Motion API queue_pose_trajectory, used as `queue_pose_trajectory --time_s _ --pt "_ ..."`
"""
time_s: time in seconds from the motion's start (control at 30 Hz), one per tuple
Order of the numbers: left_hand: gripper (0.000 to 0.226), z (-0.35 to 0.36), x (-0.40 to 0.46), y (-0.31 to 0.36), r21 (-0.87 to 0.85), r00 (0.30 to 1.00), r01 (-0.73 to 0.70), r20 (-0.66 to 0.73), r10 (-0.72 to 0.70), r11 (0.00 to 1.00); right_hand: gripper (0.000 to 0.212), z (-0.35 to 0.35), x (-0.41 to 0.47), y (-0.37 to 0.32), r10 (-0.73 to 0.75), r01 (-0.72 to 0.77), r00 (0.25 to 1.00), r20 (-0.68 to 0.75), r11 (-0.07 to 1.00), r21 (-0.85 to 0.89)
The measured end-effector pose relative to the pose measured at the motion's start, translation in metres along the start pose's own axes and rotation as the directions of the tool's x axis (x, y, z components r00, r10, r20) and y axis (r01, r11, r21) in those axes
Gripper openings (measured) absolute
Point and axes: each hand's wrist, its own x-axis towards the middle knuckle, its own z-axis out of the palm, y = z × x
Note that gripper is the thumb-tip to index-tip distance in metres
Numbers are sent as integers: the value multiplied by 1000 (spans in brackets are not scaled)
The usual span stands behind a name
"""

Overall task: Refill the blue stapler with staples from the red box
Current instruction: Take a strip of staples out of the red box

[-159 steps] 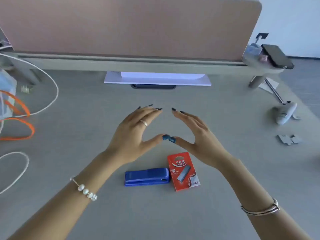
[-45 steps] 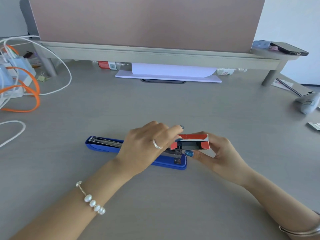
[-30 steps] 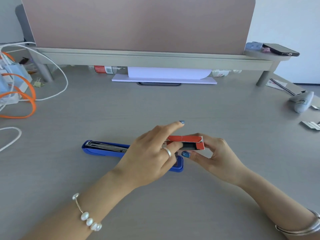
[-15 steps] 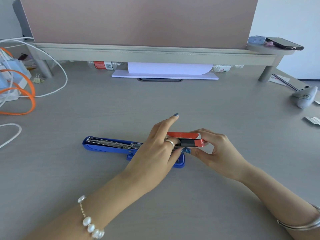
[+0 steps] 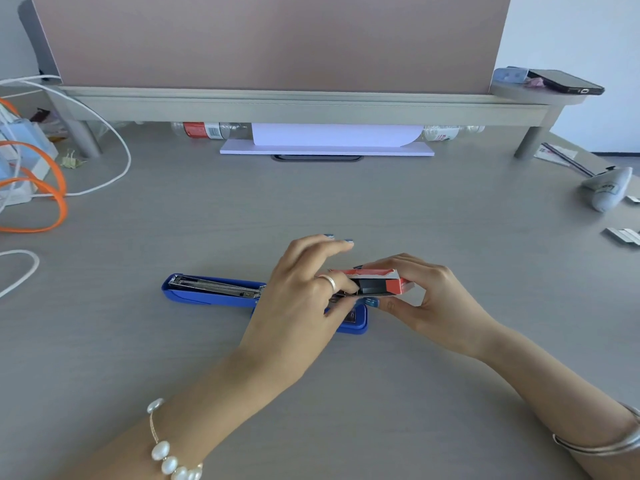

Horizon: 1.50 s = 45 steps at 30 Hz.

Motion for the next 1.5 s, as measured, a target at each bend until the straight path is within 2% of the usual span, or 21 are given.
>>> queue_pose_trajectory --time_s 0.1,0.3,0.37,0.43,0.6,0.67,0.77,0.83,1.03,1.13,1.3,1.4,1.5 --pt "1 -1 0 0 -18 1000 -7 -20 7 1000 34 0 0 0 -15 15 1000 -3 1000 -10" --pt "12 -1 1 2 -7 1000 19 2 -19 1000 28 0 -1 3 -14 14 1000 -8 999 -29" --pt "11 0 0 2 33 1000 10 30 -10 999 26 0 0 4 -13 12 1000 -13 999 -51" --pt "20 1 -1 1 104 998 -16 68 9 994 23 0 0 5 4 -6 1000 -24 998 -58" --pt "34 3 1 0 214 991 -88 115 64 973 33 -1 0 3 -11 10 1000 -26 999 -49" --pt "29 4 1 -1 227 990 -115 108 93 967 30 -1 0 3 -23 22 1000 -19 998 -53" --pt "8 4 2 -1 234 987 -160 64 149 959 28 -2 0 4 -16 15 1000 -13 998 -60" --pt "6 3 2 0 222 988 -153 38 149 963 28 -2 0 4 -25 25 1000 -11 998 -62" --pt "22 -12 5 0 1 996 -78 -34 78 997 33 -4 0 2 5 -6 1000 -31 999 -42" --pt "19 -20 10 1 -69 993 -53 -110 45 996 35 -5 1 3 37 -39 998 -42 998 -39" --pt "9 -24 13 -4 -276 973 51 -205 -110 960 32 -5 1 2 51 -54 997 -57 998 -40" --pt "5 -23 12 -4 -430 931 114 -270 -248 896 28 -5 1 -2 76 -75 995 -60 997 10" --pt "1 -19 8 0 -472 911 131 -290 -294 872 26 -4 1 -6 99 -92 993 -61 990 109"
